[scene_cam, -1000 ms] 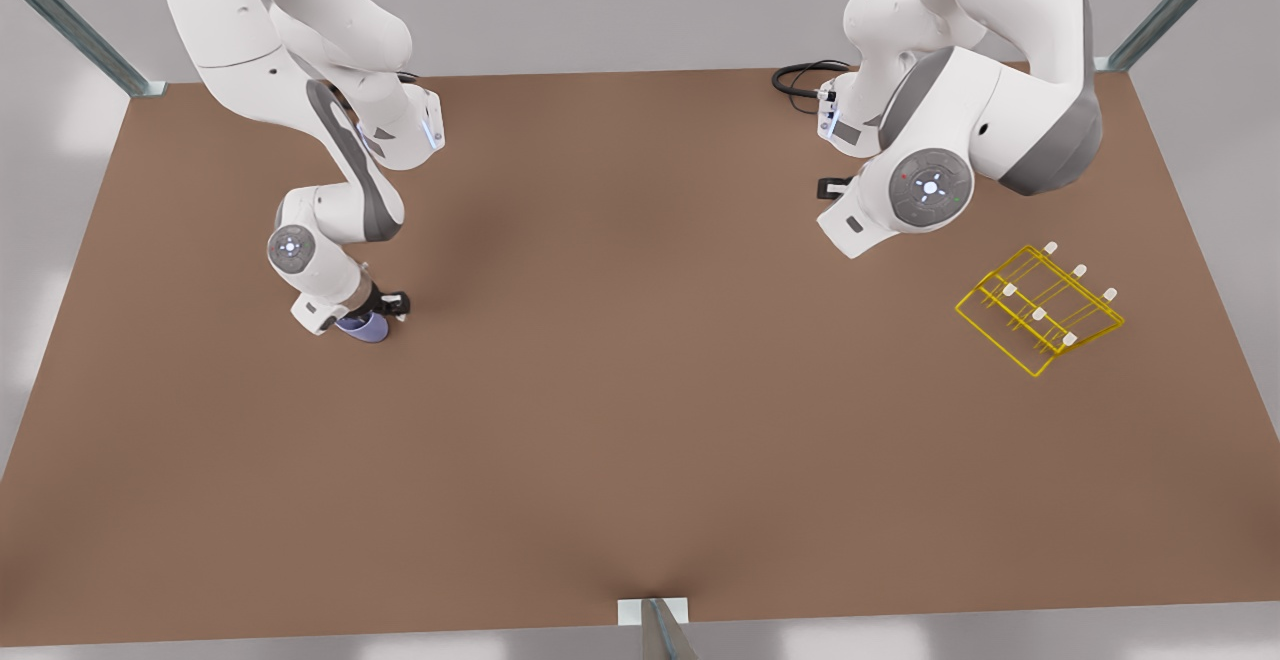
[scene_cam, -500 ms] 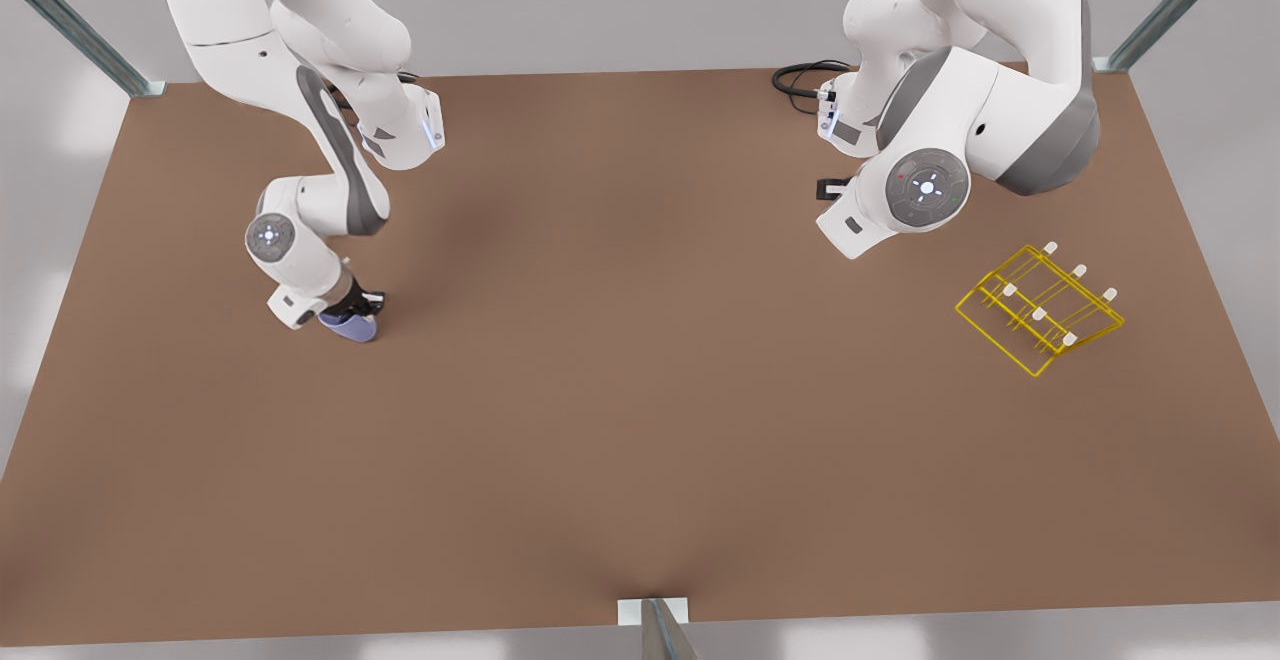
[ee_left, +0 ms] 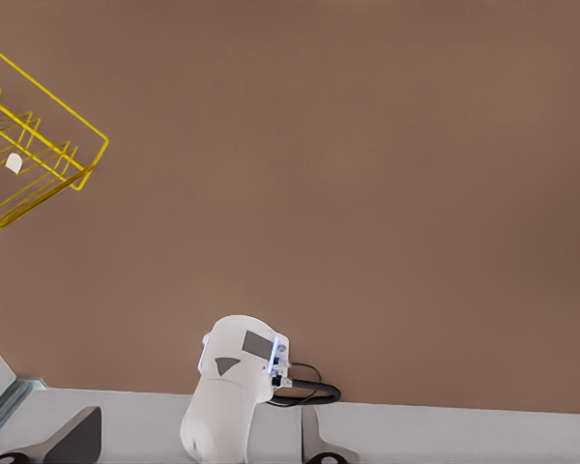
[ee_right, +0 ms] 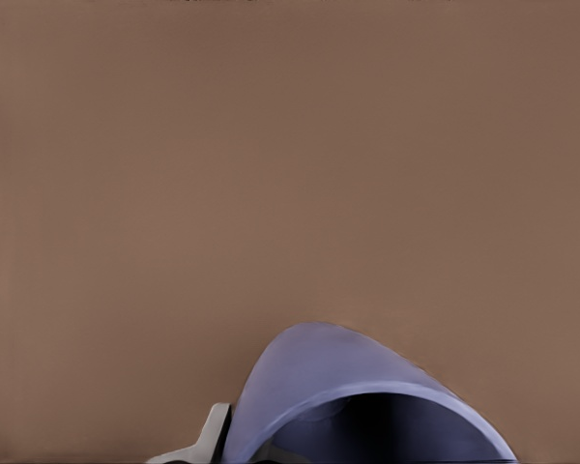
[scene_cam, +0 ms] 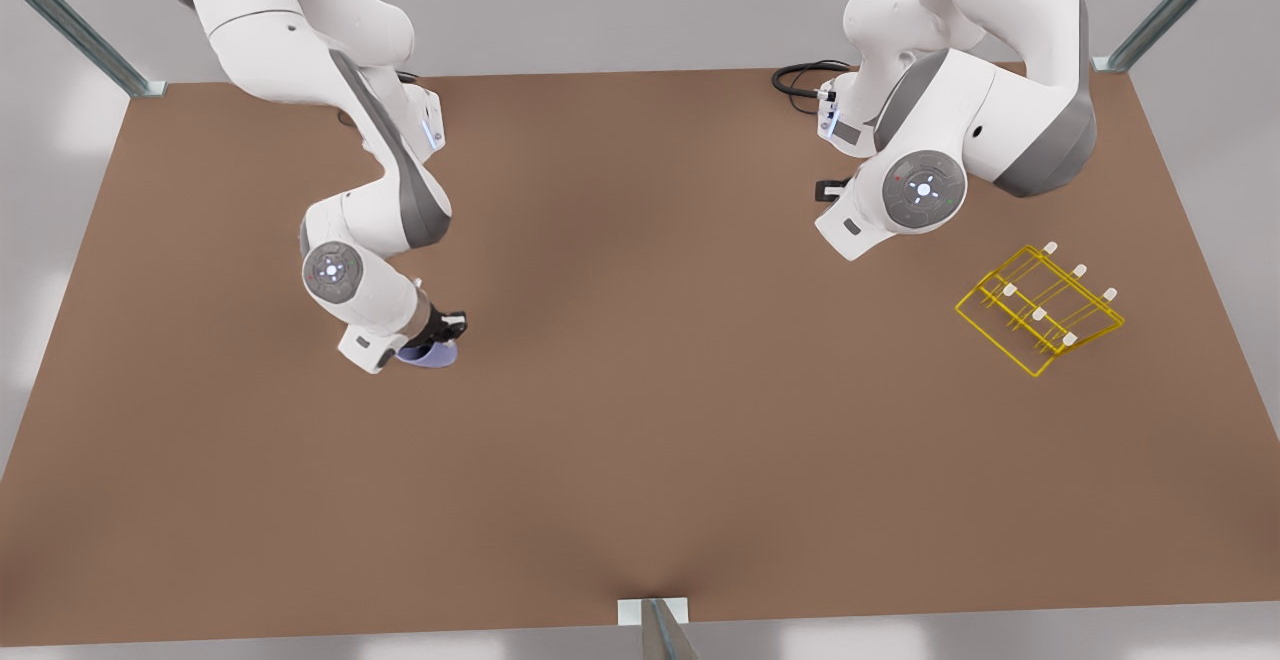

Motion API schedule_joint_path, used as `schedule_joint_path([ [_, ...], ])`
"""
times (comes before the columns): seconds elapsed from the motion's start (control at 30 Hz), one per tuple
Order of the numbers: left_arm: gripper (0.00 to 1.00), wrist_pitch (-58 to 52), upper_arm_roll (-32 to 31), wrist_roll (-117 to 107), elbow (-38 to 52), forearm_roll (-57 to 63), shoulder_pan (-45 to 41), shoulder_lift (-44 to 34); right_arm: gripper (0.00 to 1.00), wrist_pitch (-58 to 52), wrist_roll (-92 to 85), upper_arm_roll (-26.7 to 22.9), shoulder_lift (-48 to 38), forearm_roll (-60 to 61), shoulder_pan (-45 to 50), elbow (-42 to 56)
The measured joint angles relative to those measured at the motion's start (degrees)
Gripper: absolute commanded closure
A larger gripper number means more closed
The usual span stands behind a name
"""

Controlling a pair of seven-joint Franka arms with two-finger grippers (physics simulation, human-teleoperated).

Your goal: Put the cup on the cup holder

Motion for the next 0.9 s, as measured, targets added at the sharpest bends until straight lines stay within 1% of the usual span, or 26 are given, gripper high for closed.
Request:
schedule_joint_path([
  [0.1,0.00,-0.02,0.00,-0.11,0.00,0.01,-0.15,-0.02,0.79,-3.33,4.01,0.58,4.04,3.12,4.75,6.87],
  [0.17,0.00,-0.04,0.00,-0.17,0.00,0.01,-0.23,0.00,0.79,-3.65,6.79,0.66,6.64,5.25,7.88,10.02],
  [0.33,0.00,-0.06,0.00,-0.31,0.00,0.06,-0.26,0.00,0.79,3.77,13.22,0.71,10.98,13.22,13.45,11.17],
  [0.43,0.00,-0.04,0.00,-0.46,0.00,0.08,-0.39,0.06,0.79,9.64,16.22,2.79,15.04,17.18,13.36,12.48],
  [0.5,0.00,0.00,0.00,-0.57,0.00,0.08,-0.57,0.08,0.79,12.82,17.90,3.23,21.39,19.24,13.37,18.56],
  [0.6,0.00,0.05,0.00,-0.73,0.00,0.09,-0.78,0.09,0.79,17.01,19.90,3.46,31.88,20.67,13.92,31.40],
  [0.7,0.00,0.07,0.00,-0.87,0.00,0.11,-0.87,0.09,0.79,21.17,21.47,3.70,39.16,21.27,15.67,42.08],
  [0.8,0.00,0.14,0.00,-0.99,0.23,0.11,-0.84,0.12,0.79,25.35,22.80,5.46,41.52,21.59,16.61,44.87],
  [0.9,0.00,0.24,0.00,-1.08,0.49,-0.18,-0.80,0.05,0.79,29.89,23.93,5.76,43.38,21.64,18.84,45.31],
])
